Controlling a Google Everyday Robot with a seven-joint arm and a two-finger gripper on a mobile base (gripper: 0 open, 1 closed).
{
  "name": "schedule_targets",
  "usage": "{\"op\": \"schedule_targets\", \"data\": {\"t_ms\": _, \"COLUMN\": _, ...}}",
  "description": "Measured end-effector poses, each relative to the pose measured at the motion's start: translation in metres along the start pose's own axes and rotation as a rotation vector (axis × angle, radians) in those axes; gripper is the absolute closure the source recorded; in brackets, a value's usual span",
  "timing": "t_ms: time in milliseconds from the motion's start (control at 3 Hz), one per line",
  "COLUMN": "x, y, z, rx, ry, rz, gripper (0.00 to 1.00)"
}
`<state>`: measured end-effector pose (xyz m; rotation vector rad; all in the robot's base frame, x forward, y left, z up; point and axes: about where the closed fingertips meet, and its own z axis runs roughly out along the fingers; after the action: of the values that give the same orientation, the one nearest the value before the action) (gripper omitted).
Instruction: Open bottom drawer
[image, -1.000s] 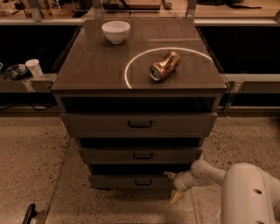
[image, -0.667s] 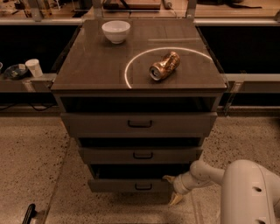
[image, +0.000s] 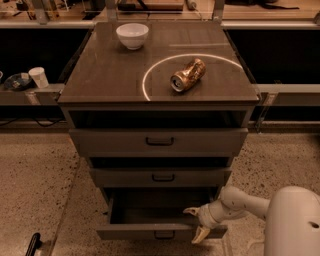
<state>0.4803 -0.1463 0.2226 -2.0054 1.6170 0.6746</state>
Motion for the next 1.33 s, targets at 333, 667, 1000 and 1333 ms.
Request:
{"op": "schedule_targets", "data": {"t_ms": 333, "x": -0.013, "y": -0.004, "z": 0.002, "rx": 0.028, "ry": -0.033, "rz": -0.004, "gripper": 0.02}}
{"op": "schedule_targets", "data": {"t_ms": 667, "x": -0.006, "y": -0.004, "z": 0.009, "rx": 0.017, "ry": -0.028, "rz": 0.015, "gripper": 0.00}}
{"op": "schedule_targets", "data": {"t_ms": 1000, "x": 0.013, "y": 0.023, "z": 0.029, "rx": -0.020, "ry": 0.000, "rz": 0.063, "gripper": 0.10}}
{"op": "schedule_targets", "data": {"t_ms": 1333, "x": 0.018, "y": 0.050, "z": 0.039, "rx": -0.052, "ry": 0.016, "rz": 0.088, "gripper": 0.25}}
